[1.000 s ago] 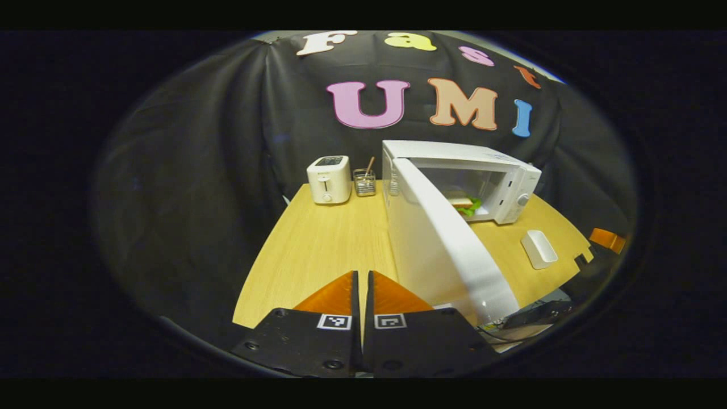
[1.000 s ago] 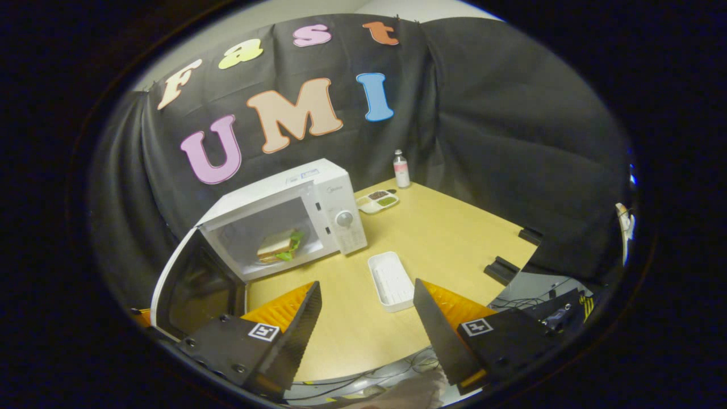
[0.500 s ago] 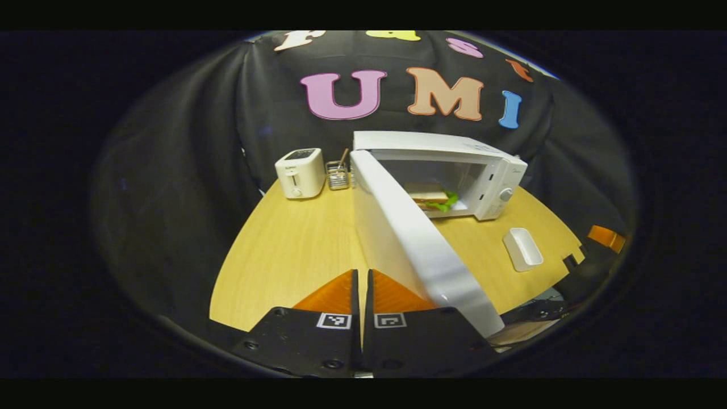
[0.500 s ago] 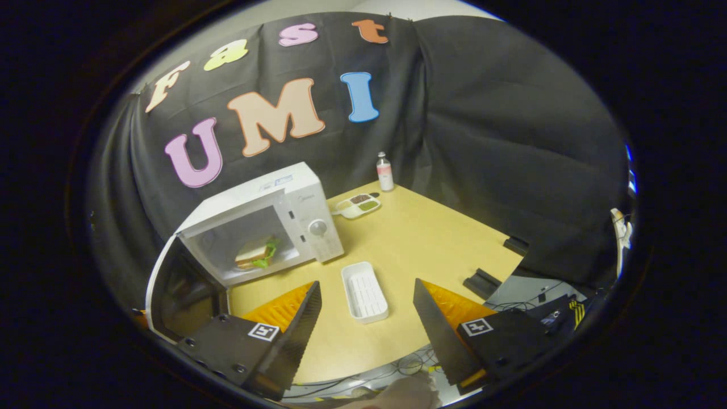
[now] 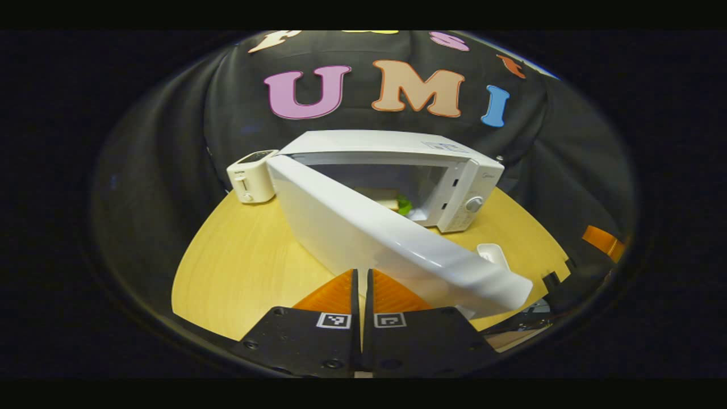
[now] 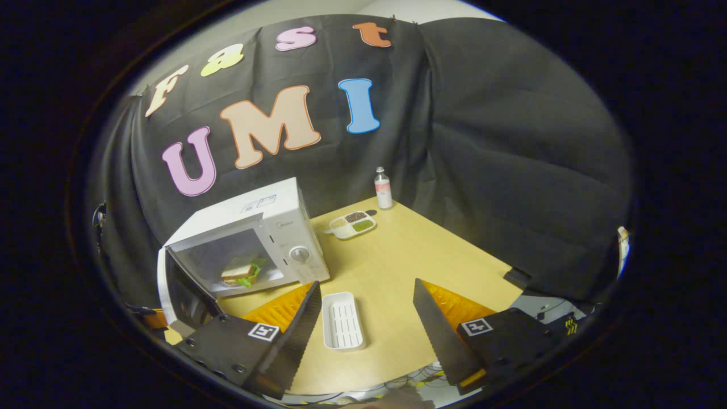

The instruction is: Open the microwave oven with the left hand, put the food in, and close the microwave oven.

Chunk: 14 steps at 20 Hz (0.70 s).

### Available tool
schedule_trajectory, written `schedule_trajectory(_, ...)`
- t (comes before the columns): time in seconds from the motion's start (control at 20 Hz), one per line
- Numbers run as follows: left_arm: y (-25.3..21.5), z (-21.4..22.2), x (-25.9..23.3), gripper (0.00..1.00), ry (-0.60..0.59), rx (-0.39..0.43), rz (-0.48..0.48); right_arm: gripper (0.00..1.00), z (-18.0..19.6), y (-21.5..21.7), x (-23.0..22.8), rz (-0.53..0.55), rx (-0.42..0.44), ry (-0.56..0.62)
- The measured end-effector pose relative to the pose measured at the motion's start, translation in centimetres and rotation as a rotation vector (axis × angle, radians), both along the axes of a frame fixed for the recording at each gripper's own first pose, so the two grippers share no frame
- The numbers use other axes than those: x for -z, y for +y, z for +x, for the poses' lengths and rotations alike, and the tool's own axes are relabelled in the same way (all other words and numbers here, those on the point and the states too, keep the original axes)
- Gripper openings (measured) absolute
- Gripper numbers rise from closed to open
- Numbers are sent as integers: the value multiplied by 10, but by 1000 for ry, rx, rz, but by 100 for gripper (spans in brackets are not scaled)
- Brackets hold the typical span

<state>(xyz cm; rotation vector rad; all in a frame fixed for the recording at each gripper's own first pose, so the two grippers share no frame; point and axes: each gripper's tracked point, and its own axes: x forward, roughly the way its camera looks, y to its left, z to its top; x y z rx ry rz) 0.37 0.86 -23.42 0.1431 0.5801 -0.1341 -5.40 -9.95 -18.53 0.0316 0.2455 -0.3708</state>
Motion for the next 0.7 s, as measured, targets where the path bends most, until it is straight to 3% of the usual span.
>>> schedule_trajectory(0.3, -62, 35, 6, 0, -29, 26, -15, 91, 29, -22, -19, -35, -74, -39)
schedule_trajectory(0.35, -71, 43, 6, 0, -40, 24, -21, 99, 33, -24, -20, -43, -89, -40)
schedule_trajectory(0.4, -79, 49, 6, 1, -45, 23, -30, 91, 36, -25, -23, -49, -103, -44)
schedule_trajectory(0.45, -85, 53, 7, 0, -47, 21, -36, 91, 40, -26, -25, -54, -117, -50)
schedule_trajectory(0.5, -91, 59, 6, 0, -52, 20, -38, 99, 42, -27, -27, -57, -128, -55)
schedule_trajectory(0.6, -102, 72, 1, 1, -76, 25, -31, 99, 47, -33, -31, -63, -140, -67)
schedule_trajectory(0.65, -108, 79, -2, 1, -93, 32, -26, 91, 49, -35, -33, -62, -142, -73)
schedule_trajectory(0.7, -112, 87, -7, 1, -114, 34, -19, 91, 54, -37, -37, -59, -143, -78)
